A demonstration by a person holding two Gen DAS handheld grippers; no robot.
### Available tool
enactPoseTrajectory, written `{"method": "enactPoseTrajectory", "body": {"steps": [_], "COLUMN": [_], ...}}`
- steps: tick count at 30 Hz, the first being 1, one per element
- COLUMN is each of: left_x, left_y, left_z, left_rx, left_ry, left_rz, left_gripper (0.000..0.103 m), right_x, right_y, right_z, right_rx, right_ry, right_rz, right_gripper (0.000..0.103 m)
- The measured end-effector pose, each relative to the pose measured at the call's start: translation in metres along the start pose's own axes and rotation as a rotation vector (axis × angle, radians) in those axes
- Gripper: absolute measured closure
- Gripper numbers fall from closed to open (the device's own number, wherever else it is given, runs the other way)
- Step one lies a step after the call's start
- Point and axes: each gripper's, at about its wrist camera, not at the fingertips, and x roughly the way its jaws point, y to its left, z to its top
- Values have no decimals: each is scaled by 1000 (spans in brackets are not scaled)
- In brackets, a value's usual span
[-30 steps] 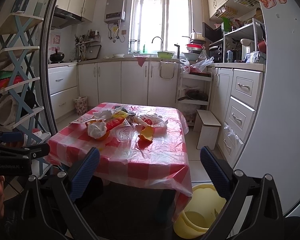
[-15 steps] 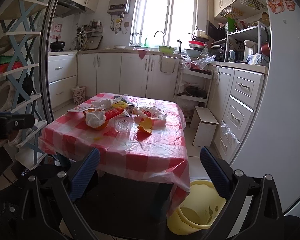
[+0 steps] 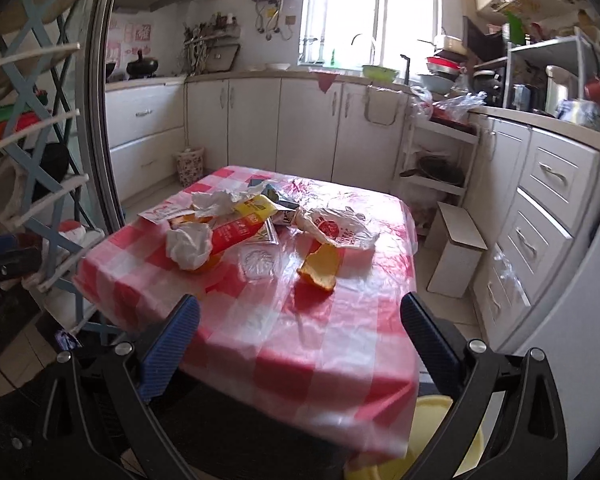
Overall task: Collect trash
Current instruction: 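Move both tools toward the table and close the left tool on the white tissue, then close the right tool on the orange peel while the left tool lifts the tissue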
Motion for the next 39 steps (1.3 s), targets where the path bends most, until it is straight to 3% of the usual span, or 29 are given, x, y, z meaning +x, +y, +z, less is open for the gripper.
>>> {"method": "enactPoseTrajectory", "body": {"steps": [5,9,17,23,25,27,30,35,39], "left_x": [44,84,174,227,240,248,254,237,205], "left_y": [-14,-32,-74,-91,-87,-82,-75,-65,-55], "left_z": [32,56,103,121,127,132,136,143,144], "left_rx": [-4,29,111,147,104,67,50,25,2], "left_ry": [-4,-5,34,75,79,98,108,60,12], "left_rz": [7,15,9,27,3,-21,-40,-79,-129], "left_gripper": [8,8,8,8,17,55,84,97,98], "right_x": [55,89,128,143,147,151,153,150,140], "right_y": [-7,-13,-14,-17,-19,-20,-23,-29,-33], "right_z": [0,-1,1,1,0,-1,-2,1,5], "right_rx": [-81,-77,-72,-47,-36,-22,0,49,62], "right_ry": [93,145,207,252,268,281,293,294,267], "right_rz": [18,32,66,91,100,110,125,157,160], "right_gripper": [7,7,7,16,21,29,41,69,77]}}
